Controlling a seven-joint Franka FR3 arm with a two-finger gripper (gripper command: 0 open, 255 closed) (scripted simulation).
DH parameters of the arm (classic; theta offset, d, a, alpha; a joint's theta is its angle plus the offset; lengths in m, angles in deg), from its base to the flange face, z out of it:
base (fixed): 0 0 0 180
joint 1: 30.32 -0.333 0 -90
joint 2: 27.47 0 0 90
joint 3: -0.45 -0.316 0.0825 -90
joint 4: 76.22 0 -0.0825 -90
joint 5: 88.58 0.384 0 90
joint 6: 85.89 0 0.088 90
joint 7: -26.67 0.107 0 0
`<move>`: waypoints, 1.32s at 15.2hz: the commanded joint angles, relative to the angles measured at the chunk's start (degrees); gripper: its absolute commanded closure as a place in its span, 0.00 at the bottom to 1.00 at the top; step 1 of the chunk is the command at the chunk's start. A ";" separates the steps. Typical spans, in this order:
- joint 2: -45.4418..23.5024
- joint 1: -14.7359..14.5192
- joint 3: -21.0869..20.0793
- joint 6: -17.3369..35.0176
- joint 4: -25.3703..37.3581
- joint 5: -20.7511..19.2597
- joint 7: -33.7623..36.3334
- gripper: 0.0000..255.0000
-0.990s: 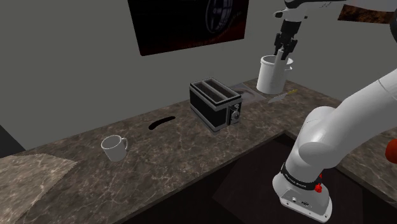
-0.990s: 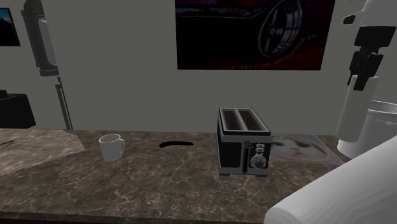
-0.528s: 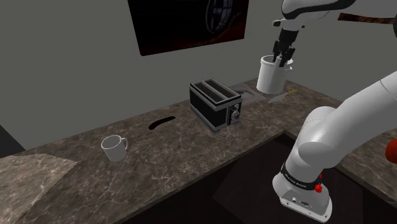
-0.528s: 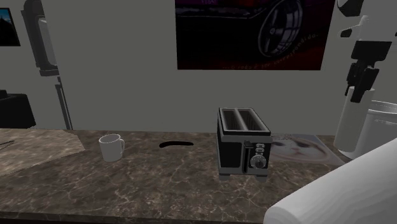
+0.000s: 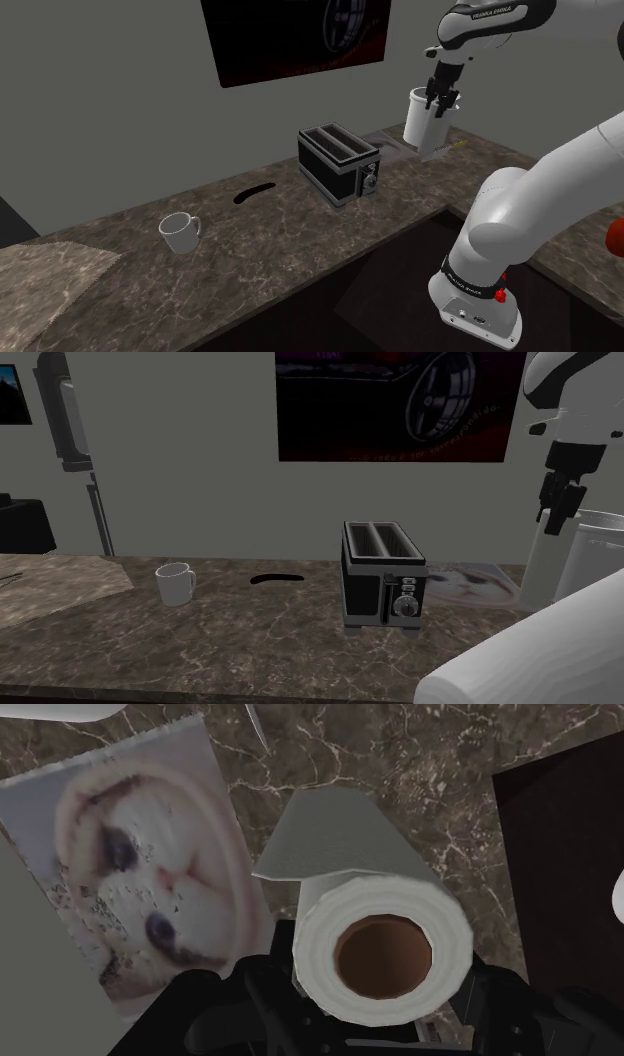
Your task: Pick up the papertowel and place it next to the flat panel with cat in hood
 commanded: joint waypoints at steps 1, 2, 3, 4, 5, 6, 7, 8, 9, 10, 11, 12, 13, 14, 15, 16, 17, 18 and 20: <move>-0.09 0.04 0.38 1.42 -1.29 -0.20 0.07 1.00; -0.19 0.04 0.64 2.20 -1.95 -0.29 0.05 1.00; -0.30 0.03 0.92 2.97 -2.60 -0.38 0.03 1.00; -0.44 0.02 1.21 3.75 -3.24 -0.46 0.00 1.00; -0.58 0.00 1.50 4.54 -3.87 -0.53 -0.03 1.00; -0.75 -0.03 1.81 5.33 -4.49 -0.60 -0.07 1.00; -0.93 -0.07 2.13 6.12 -5.10 -0.67 -0.11 1.00; -1.13 -0.12 2.45 6.93 -5.69 -0.72 -0.16 1.00; -1.34 -0.18 2.79 7.73 -6.28 -0.77 -0.22 1.00; -1.57 -0.25 3.14 8.54 -6.86 -0.81 -0.29 1.00; -1.82 -0.33 3.50 9.36 -7.42 -0.83 -0.36 1.00; -2.09 -0.42 3.87 10.18 -7.98 -0.85 -0.44 1.00; -2.38 -0.52 4.25 11.01 -8.52 -0.86 -0.53 1.00; -2.68 -0.64 4.65 11.84 -9.05 -0.86 -0.63 1.00; -3.01 -0.77 5.05 12.68 -9.58 -0.84 -0.73 1.00; -3.35 -0.91 5.47 13.53 -10.09 -0.82 -0.85 1.00; -3.72 -1.07 5.91 14.38 -10.59 -0.77 -0.98 1.00; -4.10 -1.25 6.35 15.24 -11.08 -0.71 -1.12 1.00; -4.45 -1.41 6.75 15.99 -11.49 -0.64 -1.25 1.00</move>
